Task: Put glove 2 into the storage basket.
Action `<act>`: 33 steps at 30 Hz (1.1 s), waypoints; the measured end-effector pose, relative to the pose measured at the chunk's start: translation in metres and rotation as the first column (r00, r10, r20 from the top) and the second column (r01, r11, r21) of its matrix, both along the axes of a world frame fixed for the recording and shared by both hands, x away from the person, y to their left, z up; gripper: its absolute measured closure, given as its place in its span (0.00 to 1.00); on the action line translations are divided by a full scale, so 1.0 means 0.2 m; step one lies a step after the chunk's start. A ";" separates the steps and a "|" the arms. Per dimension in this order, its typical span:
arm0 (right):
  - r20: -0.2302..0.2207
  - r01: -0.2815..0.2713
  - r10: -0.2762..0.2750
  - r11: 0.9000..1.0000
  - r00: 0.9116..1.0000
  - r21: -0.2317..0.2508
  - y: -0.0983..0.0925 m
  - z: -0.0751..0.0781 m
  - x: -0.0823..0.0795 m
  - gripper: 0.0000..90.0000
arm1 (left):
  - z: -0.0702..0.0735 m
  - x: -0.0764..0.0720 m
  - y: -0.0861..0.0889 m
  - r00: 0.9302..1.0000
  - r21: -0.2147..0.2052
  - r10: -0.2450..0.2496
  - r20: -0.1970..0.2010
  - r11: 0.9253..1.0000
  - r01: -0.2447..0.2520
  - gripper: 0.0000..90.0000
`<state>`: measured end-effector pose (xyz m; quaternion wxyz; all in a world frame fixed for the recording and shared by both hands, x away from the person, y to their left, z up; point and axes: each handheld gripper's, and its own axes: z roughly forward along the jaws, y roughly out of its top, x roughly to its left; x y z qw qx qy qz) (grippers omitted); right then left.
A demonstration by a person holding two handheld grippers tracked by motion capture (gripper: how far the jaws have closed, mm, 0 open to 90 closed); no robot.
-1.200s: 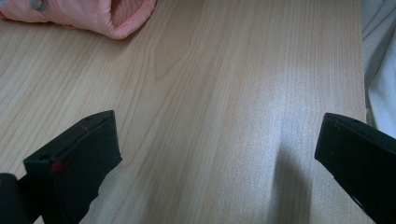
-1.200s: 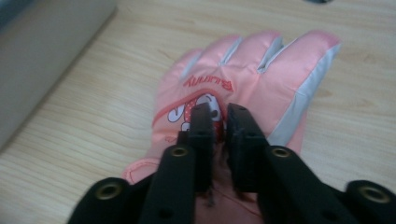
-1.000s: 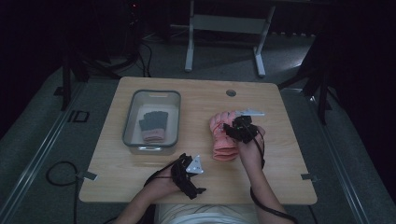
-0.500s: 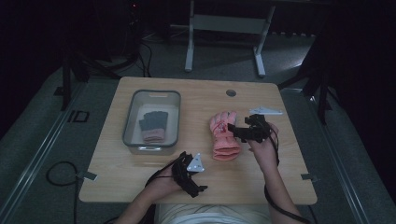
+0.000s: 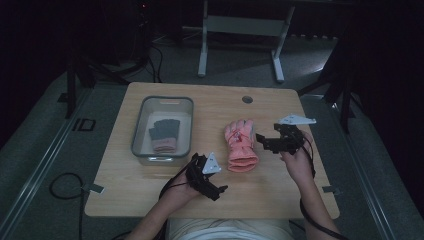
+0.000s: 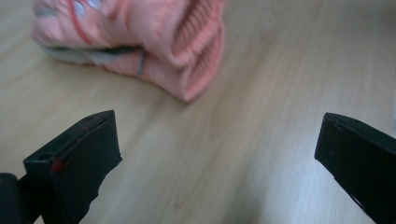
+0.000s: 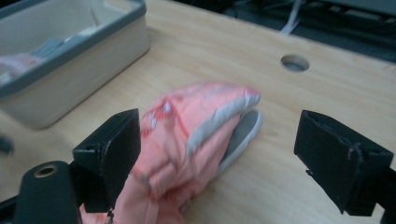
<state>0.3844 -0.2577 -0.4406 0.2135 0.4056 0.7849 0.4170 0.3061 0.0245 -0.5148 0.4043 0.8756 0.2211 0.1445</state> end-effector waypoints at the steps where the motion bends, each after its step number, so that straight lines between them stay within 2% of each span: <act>1: -0.005 -0.005 0.005 1.000 1.000 -0.003 -0.01 -0.01 0.00 0.16 | 0.02 0.02 -0.01 1.000 -0.011 0.017 -0.019 1.000 -0.017 0.00; 4: -0.015 -0.011 0.011 1.000 1.000 -0.011 -0.03 -0.01 0.00 0.15 | 0.04 0.04 -0.03 1.000 -0.010 0.016 -0.016 1.000 -0.017 0.00; 5: -0.014 -0.014 0.014 1.000 1.000 -0.004 -0.03 -0.02 0.00 0.13 | 0.08 0.07 -0.06 1.000 0.004 0.019 -0.010 1.000 -0.019 0.00; 6: 0.005 -0.024 0.024 1.000 1.000 0.003 -0.03 -0.02 -0.01 0.11 | 0.10 0.08 -0.06 1.000 0.000 0.025 -0.007 1.000 -0.025 0.00; 9: -0.007 -0.040 0.040 0.999 0.999 -0.032 0.01 -0.05 -0.01 0.13 | 0.15 0.14 -0.07 0.998 -0.030 0.067 -0.003 0.997 -0.067 0.05; 11: -0.012 -0.026 0.026 0.999 1.000 -0.038 0.04 -0.05 0.00 0.33 | 0.19 0.18 -0.08 0.993 -0.044 0.117 0.021 0.992 -0.116 0.09; 12: -0.012 -0.013 0.013 0.999 1.000 -0.039 0.05 -0.04 0.01 0.48 | 0.21 0.19 -0.09 0.990 -0.047 0.132 0.046 0.990 -0.130 0.16; 13: -0.013 -0.013 0.012 0.999 1.000 -0.049 0.07 -0.03 0.03 0.59 | 0.23 0.21 -0.09 0.988 -0.049 0.148 0.054 0.988 -0.145 0.17; 15: -0.010 -0.020 0.019 0.996 1.000 -0.091 0.11 -0.01 0.07 0.73 | 0.27 0.27 -0.11 0.986 -0.042 0.163 0.046 0.986 -0.161 0.17; 16: -0.026 -0.023 0.021 0.996 0.999 -0.089 0.14 -0.01 0.10 0.75 | 0.28 0.30 -0.11 0.983 -0.045 0.178 0.037 0.983 -0.176 0.17; 17: -0.032 -0.017 0.015 0.996 0.999 -0.087 0.17 -0.02 0.13 0.75 | 0.29 0.33 -0.12 0.981 -0.057 0.191 0.022 0.980 -0.189 0.17; 20: -0.044 -0.010 0.006 0.995 0.999 -0.103 0.24 -0.07 0.21 0.70 | 0.31 0.42 -0.12 0.974 -0.054 0.227 0.020 0.973 -0.226 0.21; 23: -0.055 0.034 -0.042 0.991 0.998 -0.128 0.26 -0.12 0.24 0.56 | 0.30 0.49 -0.14 0.965 -0.051 0.261 -0.004 0.964 -0.261 0.21; 24: -0.068 0.049 -0.059 0.989 0.996 -0.142 0.26 -0.14 0.25 0.53 | 0.29 0.51 -0.14 0.965 -0.048 0.261 -0.020 0.964 -0.262 0.21; 26: -0.134 0.060 -0.082 0.985 0.988 -0.159 0.24 -0.18 0.26 0.48 | 0.27 0.57 -0.16 0.960 -0.047 0.271 -0.069 0.960 -0.274 0.21; 29: -0.178 0.067 -0.098 0.983 0.979 -0.170 0.20 -0.22 0.27 0.46 | 0.21 0.63 -0.18 0.946 -0.016 0.298 -0.129 0.953 -0.303 0.21; 30: -0.178 0.067 -0.098 0.983 0.979 -0.170 0.20 -0.22 0.27 0.46 | 0.21 0.63 -0.18 0.946 -0.016 0.298 -0.129 0.953 -0.303 0.21; 31: -0.202 0.062 -0.096 0.984 0.975 -0.168 0.16 -0.25 0.28 0.43 | 0.16 0.67 -0.20 0.934 0.000 0.311 -0.174 0.949 -0.315 0.21; 33: -0.224 0.047 -0.082 0.986 0.971 -0.157 0.15 -0.28 0.29 0.42 | 0.11 0.69 -0.20 0.925 0.011 0.315 -0.213 0.947 -0.321 0.21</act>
